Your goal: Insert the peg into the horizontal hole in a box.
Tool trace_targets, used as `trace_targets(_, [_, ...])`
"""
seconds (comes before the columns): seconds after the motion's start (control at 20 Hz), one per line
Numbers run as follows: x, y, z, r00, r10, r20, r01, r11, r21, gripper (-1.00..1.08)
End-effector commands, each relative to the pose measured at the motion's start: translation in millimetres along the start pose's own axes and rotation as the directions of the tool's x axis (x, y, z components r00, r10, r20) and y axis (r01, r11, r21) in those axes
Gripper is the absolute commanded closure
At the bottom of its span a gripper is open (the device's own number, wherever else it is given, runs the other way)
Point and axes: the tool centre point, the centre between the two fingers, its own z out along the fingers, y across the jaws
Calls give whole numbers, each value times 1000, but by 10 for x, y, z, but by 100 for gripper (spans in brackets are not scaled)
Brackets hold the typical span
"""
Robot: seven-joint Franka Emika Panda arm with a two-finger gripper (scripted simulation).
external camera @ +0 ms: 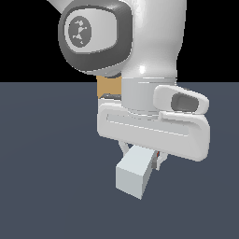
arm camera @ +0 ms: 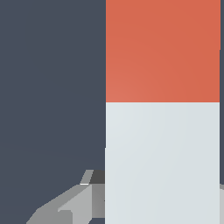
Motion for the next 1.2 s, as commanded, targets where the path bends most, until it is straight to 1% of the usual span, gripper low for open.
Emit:
trace_targets(0.0, [142,-32,-192,998,-59,-2,59,998,-7,108])
trace_targets(0.15, [333,-130,-437,988,-151,-1,151,988,-8,108])
trace_targets(0.3, [519,-249,-686,970,-244,0,244,970,-8,108])
trace_targets(0.55, [716,-407,-969,938,-347,0,347,938,-8,108])
trace_targets(0.8, [797,-484,-1094,921,-390,-1,390,921,-8,108])
trace_targets(1.15, [799,-495,-1087,919,-393,-1,393,919,-5,108])
